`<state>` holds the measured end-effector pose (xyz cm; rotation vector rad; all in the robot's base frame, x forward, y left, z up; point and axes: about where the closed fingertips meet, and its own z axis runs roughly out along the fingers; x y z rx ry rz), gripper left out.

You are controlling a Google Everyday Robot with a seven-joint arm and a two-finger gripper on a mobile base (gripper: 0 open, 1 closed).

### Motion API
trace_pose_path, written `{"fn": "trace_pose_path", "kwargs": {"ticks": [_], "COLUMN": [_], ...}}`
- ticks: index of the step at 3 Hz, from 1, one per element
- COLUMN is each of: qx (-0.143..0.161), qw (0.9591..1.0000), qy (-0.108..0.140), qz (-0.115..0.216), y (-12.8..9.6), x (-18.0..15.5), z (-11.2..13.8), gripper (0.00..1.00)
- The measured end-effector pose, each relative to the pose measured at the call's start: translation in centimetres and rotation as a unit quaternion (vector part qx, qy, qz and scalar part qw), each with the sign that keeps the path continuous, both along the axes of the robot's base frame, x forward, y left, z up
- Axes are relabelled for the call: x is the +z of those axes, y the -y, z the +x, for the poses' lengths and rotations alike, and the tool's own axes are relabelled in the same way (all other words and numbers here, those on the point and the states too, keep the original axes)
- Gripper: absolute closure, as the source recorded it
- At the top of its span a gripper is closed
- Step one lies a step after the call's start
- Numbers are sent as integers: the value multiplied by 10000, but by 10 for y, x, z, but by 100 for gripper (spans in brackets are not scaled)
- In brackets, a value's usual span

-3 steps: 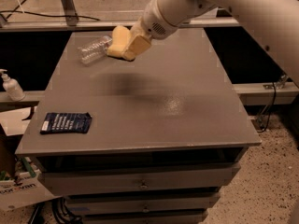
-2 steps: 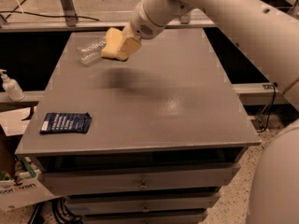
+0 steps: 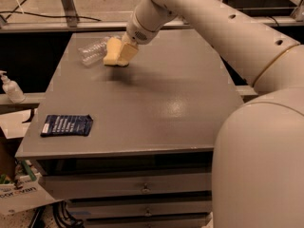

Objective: Move sponge near water bottle

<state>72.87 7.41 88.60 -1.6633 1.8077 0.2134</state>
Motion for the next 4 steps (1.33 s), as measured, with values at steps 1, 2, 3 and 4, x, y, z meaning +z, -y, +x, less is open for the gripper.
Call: {"fn": "trace_pose_path", "kwargs": {"ticks": [1,2,3,4], "qx": [-1,27,-8,-59], "qw": [9999,9995,9989,9983], "qy": [-58,-109,-158,-171], "qz": [-161,-305,-449,-553], "y": [-10,-20,-23,-20], "x": [-18,-31,-38,-41], "z": [12,19,22,24], "gripper": [100,100,81,58]}}
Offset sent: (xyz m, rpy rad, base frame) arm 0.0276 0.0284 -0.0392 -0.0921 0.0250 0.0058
